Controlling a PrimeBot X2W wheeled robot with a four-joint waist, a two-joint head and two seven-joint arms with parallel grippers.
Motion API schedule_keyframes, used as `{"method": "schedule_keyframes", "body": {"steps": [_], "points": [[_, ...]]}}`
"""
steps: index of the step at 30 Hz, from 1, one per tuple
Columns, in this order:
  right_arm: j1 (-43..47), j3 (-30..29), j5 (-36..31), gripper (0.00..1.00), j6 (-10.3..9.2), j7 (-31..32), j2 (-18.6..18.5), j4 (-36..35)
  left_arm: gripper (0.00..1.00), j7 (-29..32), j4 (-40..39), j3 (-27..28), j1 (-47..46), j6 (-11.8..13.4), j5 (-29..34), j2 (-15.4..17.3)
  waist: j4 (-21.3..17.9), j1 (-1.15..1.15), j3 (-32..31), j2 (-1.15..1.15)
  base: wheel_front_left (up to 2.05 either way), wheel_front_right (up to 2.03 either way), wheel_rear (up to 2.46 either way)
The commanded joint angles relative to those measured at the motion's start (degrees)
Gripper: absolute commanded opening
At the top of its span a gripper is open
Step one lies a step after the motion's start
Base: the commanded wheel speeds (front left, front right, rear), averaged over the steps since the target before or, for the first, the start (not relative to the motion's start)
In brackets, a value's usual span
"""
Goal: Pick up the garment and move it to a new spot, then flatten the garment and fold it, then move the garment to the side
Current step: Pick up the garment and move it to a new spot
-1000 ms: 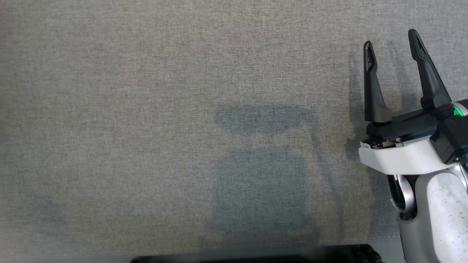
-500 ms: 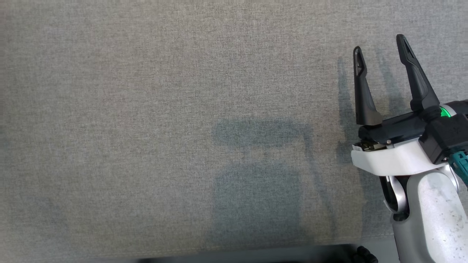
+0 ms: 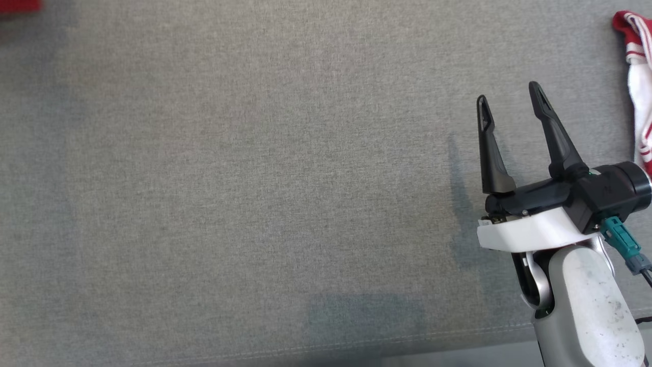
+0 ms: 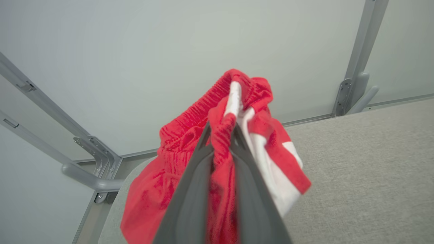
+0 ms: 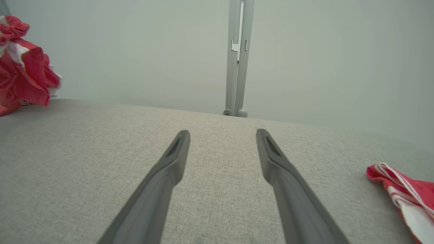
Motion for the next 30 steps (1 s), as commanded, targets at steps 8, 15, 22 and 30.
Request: {"method": "schedule_keyframes", "body": {"steps": [8, 15, 22, 30], "points": [[3.86, -0.38, 4.80, 1.00, -0.08, -1.74, 0.06, 4.01, 0.00, 2.00, -11.29, -3.64, 3.87, 0.00, -2.83, -4.78, -4.74, 0.00, -15.15, 0.00, 0.00, 0.00, 0.00], [6.34, -0.39, 7.48, 1.00, -0.08, -2.32, 0.07, 5.84, 0.00, 5.70, -23.67, -5.33, 9.80, 3.06, -7.13, -12.73, -7.05, 0.00, -18.44, 0.00, 0.00, 0.00, 0.00], [6.42, 0.16, 9.05, 1.00, -0.08, -2.43, 0.07, 6.45, 0.00, 1.86, -30.45, -7.77, 18.76, 6.79, -9.97, -21.86, -9.18, 0.00, -17.07, 0.00, 0.00, 0.00, 0.00], [4.49, 1.29, 10.05, 1.00, -0.08, -2.45, 0.07, 5.86, 0.00, -9.01, -18.13, -7.27, 28.25, 8.61, -11.84, -25.75, -11.65, 0.00, -13.18, 0.00, 0.00, 0.00, 0.00]]}}
